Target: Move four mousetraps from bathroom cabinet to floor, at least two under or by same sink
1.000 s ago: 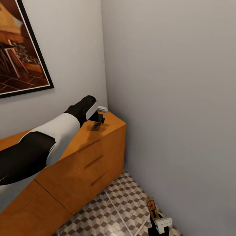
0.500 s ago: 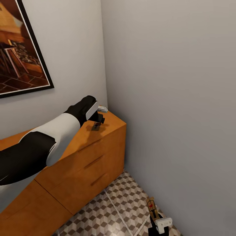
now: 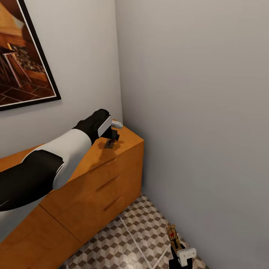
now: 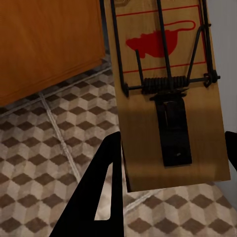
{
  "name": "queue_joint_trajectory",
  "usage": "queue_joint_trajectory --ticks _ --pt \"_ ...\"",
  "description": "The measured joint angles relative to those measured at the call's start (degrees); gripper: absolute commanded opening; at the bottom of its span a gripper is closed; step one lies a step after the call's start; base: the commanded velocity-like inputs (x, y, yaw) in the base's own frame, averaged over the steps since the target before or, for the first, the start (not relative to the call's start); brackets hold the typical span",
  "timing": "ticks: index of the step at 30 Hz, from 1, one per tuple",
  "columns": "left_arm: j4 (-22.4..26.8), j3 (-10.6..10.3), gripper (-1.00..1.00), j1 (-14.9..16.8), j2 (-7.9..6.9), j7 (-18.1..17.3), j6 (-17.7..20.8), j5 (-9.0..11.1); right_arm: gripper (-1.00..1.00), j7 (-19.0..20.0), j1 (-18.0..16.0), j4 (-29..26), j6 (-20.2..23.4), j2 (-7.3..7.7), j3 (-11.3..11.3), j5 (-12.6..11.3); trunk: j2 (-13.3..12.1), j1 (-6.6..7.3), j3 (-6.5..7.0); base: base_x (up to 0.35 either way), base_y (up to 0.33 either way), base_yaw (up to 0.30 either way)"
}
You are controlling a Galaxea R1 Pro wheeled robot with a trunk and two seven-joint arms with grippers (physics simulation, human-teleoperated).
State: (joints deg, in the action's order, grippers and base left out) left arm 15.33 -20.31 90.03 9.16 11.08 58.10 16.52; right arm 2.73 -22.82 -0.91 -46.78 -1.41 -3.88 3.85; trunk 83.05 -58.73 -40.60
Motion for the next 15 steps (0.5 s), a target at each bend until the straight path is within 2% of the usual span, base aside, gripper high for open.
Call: queue_joint_trajectory --ticks 15 --pt "0.0 0.0 1.0 0.0 0.0 -0.1 0.0 0.0 -1.0 0.0 0.0 0.0 0.0 0.0 0.0 0.0 0.0 0.0 -0.58 0.0 0.0 0.0"
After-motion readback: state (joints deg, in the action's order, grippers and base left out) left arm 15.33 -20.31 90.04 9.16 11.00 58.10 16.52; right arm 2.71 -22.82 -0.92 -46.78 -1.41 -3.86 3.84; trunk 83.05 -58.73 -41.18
